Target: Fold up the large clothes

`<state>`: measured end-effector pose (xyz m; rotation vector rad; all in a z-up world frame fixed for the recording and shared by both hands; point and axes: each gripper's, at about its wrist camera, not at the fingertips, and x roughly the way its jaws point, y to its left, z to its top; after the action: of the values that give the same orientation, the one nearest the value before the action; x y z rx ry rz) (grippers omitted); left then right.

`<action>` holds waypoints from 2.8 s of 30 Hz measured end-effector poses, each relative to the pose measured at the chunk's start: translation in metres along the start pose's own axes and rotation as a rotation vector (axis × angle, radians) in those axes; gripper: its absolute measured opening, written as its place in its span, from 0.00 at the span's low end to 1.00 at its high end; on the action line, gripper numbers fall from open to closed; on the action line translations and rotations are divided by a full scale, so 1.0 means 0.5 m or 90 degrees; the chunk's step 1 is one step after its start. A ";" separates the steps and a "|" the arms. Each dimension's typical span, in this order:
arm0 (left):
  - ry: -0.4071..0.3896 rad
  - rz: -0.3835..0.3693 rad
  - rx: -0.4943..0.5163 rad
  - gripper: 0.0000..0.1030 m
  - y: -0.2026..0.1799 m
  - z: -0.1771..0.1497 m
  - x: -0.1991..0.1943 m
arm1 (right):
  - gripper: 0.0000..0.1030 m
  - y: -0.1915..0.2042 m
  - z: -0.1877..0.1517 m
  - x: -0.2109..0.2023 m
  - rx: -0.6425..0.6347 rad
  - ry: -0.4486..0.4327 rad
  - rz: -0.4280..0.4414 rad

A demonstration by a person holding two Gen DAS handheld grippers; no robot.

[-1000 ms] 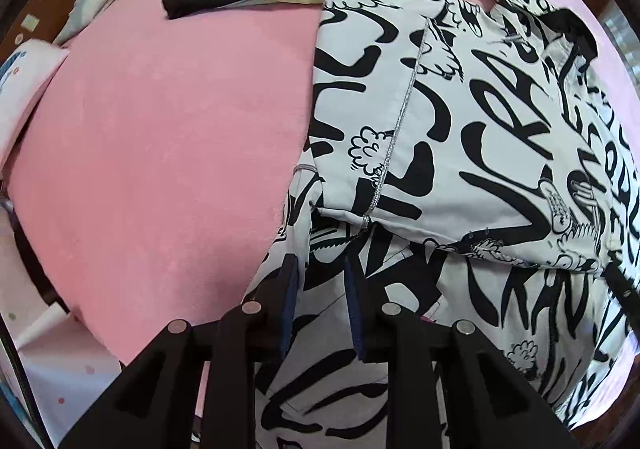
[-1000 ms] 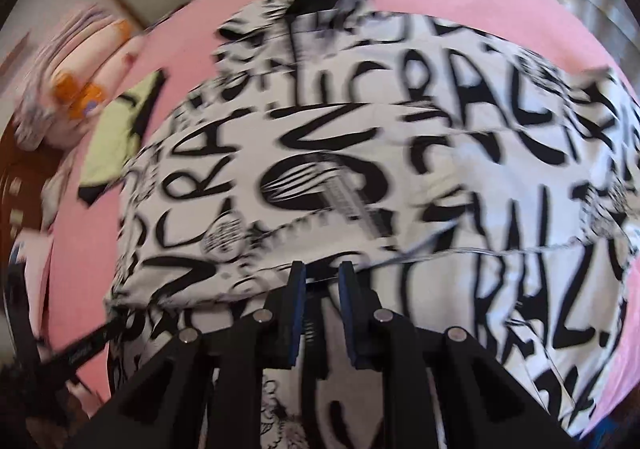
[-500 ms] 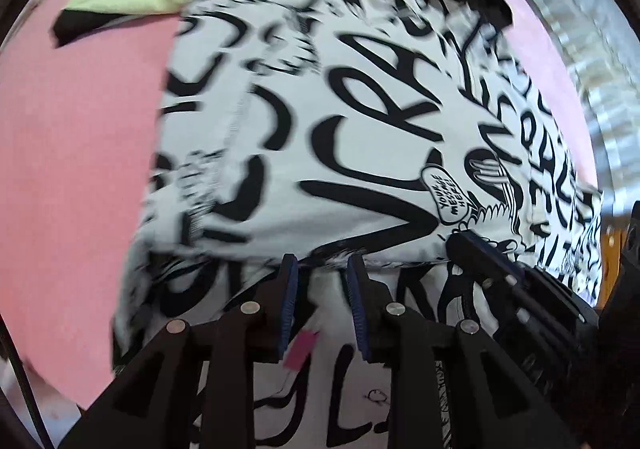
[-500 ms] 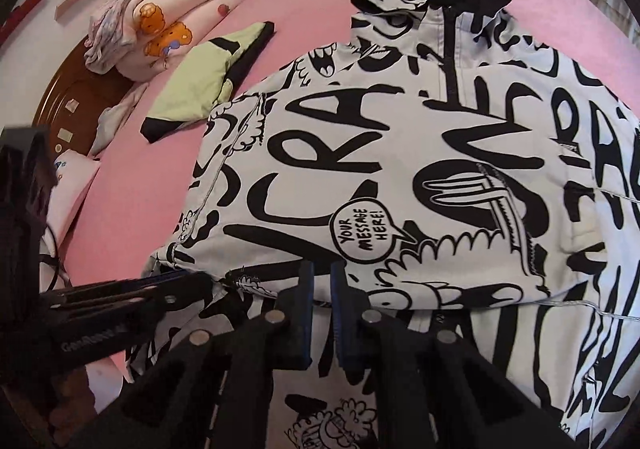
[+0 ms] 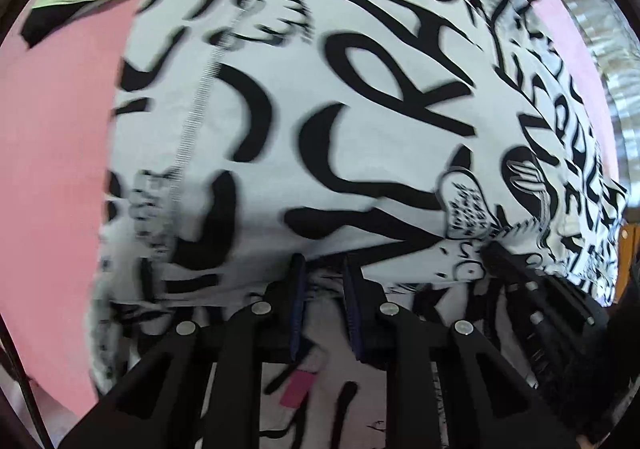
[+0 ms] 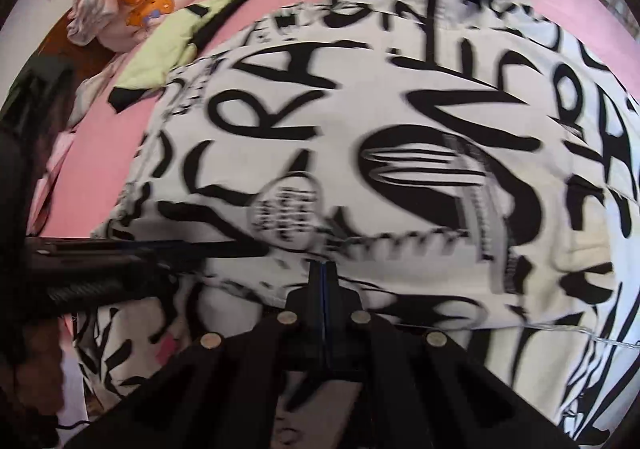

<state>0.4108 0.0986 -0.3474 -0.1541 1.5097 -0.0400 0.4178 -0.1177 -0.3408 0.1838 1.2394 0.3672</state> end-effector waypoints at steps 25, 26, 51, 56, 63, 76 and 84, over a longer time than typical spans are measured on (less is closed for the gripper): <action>-0.052 0.032 -0.114 0.18 0.174 -0.025 -0.106 | 0.00 -0.181 -0.020 -0.040 0.125 -0.027 -0.162; -0.052 0.029 -0.116 0.18 0.176 -0.023 -0.101 | 0.00 -0.184 -0.020 -0.042 0.126 -0.027 -0.163; -0.130 0.097 0.036 0.16 0.091 0.036 -0.103 | 0.00 -0.146 0.011 -0.079 0.167 -0.070 -0.160; -0.169 0.066 0.086 0.16 0.033 0.105 -0.103 | 0.00 -0.074 0.043 -0.086 0.123 -0.145 -0.066; -0.189 0.005 0.114 0.16 -0.014 0.191 -0.054 | 0.00 0.029 0.120 -0.017 0.045 -0.231 0.044; -0.172 -0.069 0.102 0.10 0.005 0.268 0.024 | 0.00 0.032 0.176 0.099 0.081 -0.219 0.024; -0.169 -0.091 0.027 0.09 0.093 0.298 0.001 | 0.00 -0.038 0.164 0.074 0.151 -0.209 -0.076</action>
<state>0.5560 0.1561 -0.3460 -0.2245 1.2306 -0.1592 0.5087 -0.1164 -0.3536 0.3567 0.9607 0.0796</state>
